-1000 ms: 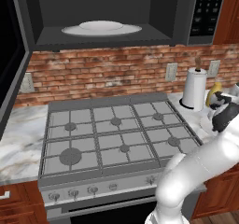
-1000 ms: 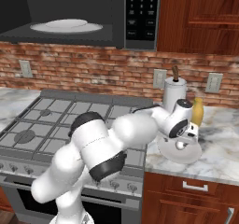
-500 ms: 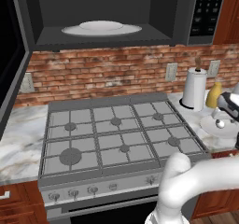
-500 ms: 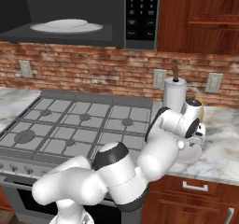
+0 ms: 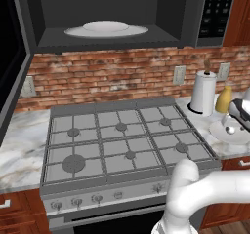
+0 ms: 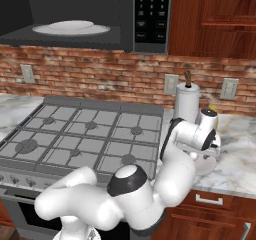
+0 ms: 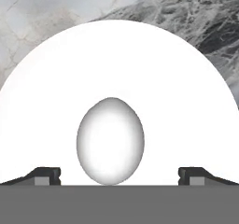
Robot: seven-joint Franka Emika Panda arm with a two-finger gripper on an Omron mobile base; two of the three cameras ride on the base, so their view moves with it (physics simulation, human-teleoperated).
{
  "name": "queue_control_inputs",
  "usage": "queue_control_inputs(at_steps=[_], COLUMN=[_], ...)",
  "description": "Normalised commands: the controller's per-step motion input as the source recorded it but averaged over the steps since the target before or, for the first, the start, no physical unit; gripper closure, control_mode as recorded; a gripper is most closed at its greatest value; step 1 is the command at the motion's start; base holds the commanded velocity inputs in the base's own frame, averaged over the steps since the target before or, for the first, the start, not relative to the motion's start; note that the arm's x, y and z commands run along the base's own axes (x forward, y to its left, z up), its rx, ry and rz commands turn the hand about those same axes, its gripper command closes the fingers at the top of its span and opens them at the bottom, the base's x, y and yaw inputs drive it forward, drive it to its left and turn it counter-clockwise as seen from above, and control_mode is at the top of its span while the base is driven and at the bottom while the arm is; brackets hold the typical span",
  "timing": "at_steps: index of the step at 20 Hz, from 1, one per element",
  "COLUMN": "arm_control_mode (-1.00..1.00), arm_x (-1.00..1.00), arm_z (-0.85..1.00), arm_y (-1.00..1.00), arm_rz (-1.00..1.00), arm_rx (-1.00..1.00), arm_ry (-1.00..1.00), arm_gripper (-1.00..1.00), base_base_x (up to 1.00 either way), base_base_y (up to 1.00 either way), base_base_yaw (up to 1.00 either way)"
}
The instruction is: Pick the egg from the counter and place it in the microwave.
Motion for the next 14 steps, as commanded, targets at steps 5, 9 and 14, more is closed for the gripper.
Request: queue_control_inputs(at_steps=[5, 9, 14], arm_control_mode=[-1.00, -1.00, -1.00], arm_x=[0.14, 0.28, 0.15], arm_z=[-0.28, -0.16, -0.11], arm_y=[0.00, 0.00, 0.00], arm_rz=[0.03, 0.04, 0.06], arm_rx=[0.00, 0.00, 0.00], arm_ry=[0.00, 0.00, 0.00], arm_gripper=[-1.00, -1.00, -1.00], base_base_x=[0.00, 0.00, 0.00], base_base_y=[0.00, 0.00, 0.00], base_base_yaw=[0.00, 0.00, 0.00])
